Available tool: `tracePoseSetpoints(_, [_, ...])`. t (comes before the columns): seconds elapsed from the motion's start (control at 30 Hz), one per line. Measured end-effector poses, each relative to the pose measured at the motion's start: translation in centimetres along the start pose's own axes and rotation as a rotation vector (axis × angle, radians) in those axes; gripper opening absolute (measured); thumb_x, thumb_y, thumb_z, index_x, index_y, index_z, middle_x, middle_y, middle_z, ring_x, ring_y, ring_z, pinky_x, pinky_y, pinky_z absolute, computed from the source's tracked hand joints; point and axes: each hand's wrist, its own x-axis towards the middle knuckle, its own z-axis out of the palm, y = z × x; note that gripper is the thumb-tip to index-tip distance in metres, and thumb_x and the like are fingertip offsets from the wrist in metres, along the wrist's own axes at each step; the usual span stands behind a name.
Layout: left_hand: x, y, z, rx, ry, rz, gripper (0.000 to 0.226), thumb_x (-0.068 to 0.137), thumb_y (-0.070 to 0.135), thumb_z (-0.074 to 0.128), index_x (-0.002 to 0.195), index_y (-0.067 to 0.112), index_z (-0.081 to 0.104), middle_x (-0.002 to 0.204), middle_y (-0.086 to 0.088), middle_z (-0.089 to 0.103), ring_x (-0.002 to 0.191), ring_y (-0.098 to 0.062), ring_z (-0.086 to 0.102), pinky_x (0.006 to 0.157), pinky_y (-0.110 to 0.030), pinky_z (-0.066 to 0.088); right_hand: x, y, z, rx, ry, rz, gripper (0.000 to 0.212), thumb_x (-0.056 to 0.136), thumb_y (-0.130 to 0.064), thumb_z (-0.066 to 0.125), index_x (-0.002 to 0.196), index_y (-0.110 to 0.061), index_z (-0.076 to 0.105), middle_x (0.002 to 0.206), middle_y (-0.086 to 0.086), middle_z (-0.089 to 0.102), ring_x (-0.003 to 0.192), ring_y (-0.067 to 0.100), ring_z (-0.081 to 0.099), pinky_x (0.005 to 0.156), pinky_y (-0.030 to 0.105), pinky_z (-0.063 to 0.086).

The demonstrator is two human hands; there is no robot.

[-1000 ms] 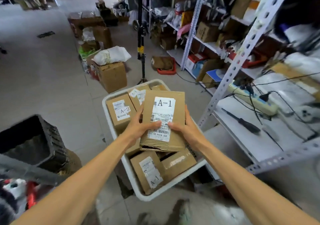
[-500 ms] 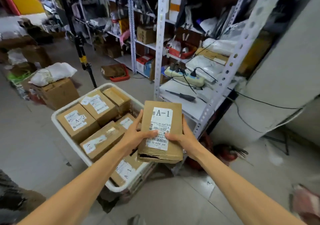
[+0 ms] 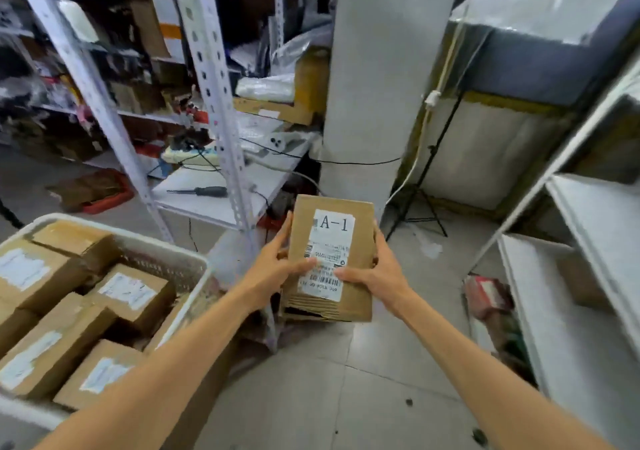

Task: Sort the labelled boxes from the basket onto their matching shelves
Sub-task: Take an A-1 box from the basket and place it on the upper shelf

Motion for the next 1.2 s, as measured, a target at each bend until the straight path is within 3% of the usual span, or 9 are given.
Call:
tracePoseSetpoints(0.1, [3.1,2.5,7.0,0.039,-0.168,0.081,0.089,0.081,0.003,0.071,0.140,0.050,0.024,0.112,0.003,0.068,0.094,-0.007,0.069,0.073,-0.022,0.057,-2.2,-0.4,-7.0,0.031,0.197,-0.012,0.126,0.060,-0.013,0.090,0.153,-0.032,0.009,0.135,-0.001,0.055,0.113,0.014,0.060,0.095,0.042,0.053])
tracePoseSetpoints(0.17, [4.9,4.5,11.3,0.065,-0.296,0.117,0.097,0.078,0.004,0.074,0.146,0.045,0.019,0.119,-0.001,0.067,0.100,-0.011,0.069,0.079,-0.026,0.057,-4.0,-0.8,-10.9,0.051,0.323,-0.021,0.124,0.063,-0.009,0.088,0.154,-0.030,0.006,0.137,0.000,0.053,0.118,0.017,0.057,0.097,0.043,0.051])
tracePoseSetpoints(0.37, [8.5,10.6,23.4,0.101,-0.661,0.220,0.105,0.076,0.004,0.074,0.151,0.042,0.011,0.118,-0.008,0.067,0.101,-0.021,0.069,0.089,-0.044,0.055,-9.5,-2.8,-20.0,0.066,0.725,-0.050,0.108,0.069,-0.011,0.084,0.151,-0.033,0.018,0.128,-0.011,0.057,0.111,0.011,0.059,0.093,0.042,0.053])
tracePoseSetpoints(0.5, [8.6,13.6,30.7,0.096,-0.930,0.293,0.111,0.070,0.013,0.082,0.150,0.047,0.013,0.121,-0.007,0.067,0.105,-0.023,0.068,0.088,-0.043,0.056,-14.4,-4.7,-24.0,-0.001,0.981,-0.039,0.106,0.068,-0.013,0.085,0.149,-0.035,0.021,0.130,-0.007,0.059,0.111,0.011,0.059,0.094,0.046,0.053])
tracePoseSetpoints(0.67, [6.7,16.2,38.5,0.047,-1.207,0.335,0.105,0.071,0.009,0.078,0.145,0.054,0.017,0.123,-0.007,0.066,0.110,-0.022,0.065,0.084,-0.035,0.058,-21.0,-7.5,-26.5,-0.163,1.267,-0.035,0.111,0.056,-0.024,0.087,0.146,-0.039,0.024,0.126,-0.011,0.062,0.114,0.014,0.059,0.093,0.046,0.053])
tracePoseSetpoints(0.83, [2.0,17.6,45.4,-0.002,-1.486,0.356,0.110,0.066,0.004,0.078,0.148,0.047,0.020,0.128,-0.008,0.062,0.111,-0.020,0.064,0.087,-0.038,0.057,-28.3,-8.9,-26.6,-0.194,1.544,0.026,0.112,0.064,-0.011,0.087,0.149,-0.039,0.018,0.127,-0.014,0.060,0.116,0.007,0.055,0.099,0.040,0.049])
tracePoseSetpoints(0.93, [-1.9,18.0,49.3,-0.041,-1.636,0.386,0.107,0.073,-0.011,0.073,0.150,0.041,0.020,0.124,-0.012,0.063,0.111,-0.025,0.065,0.084,-0.036,0.057,-32.6,-9.3,-26.3,-0.173,1.685,0.048,0.115,0.066,-0.007,0.085,0.152,-0.035,0.013,0.133,-0.012,0.056,0.119,0.008,0.053,0.101,0.037,0.048])
tracePoseSetpoints(1.03, [-5.9,18.4,52.7,-0.046,-1.708,0.425,0.108,0.074,-0.012,0.072,0.150,0.041,0.018,0.121,-0.012,0.065,0.107,-0.025,0.066,0.082,-0.037,0.058,-36.7,-9.6,-26.3,-0.169,1.801,0.066,0.111,0.068,-0.008,0.084,0.152,-0.030,0.015,0.135,-0.008,0.055,0.118,0.008,0.053,0.095,0.025,0.049])
tracePoseSetpoints(1.2, [-10.7,18.3,58.0,-0.092,-1.766,0.307,0.111,0.075,-0.011,0.071,0.153,0.036,0.008,0.132,-0.009,0.058,0.110,-0.020,0.064,0.091,-0.046,0.054,-42.3,-9.9,-28.1,-0.220,1.899,0.044,0.109,0.070,-0.008,0.082,0.151,-0.038,0.017,0.137,-0.007,0.053,0.126,0.017,0.049,0.105,0.046,0.044])
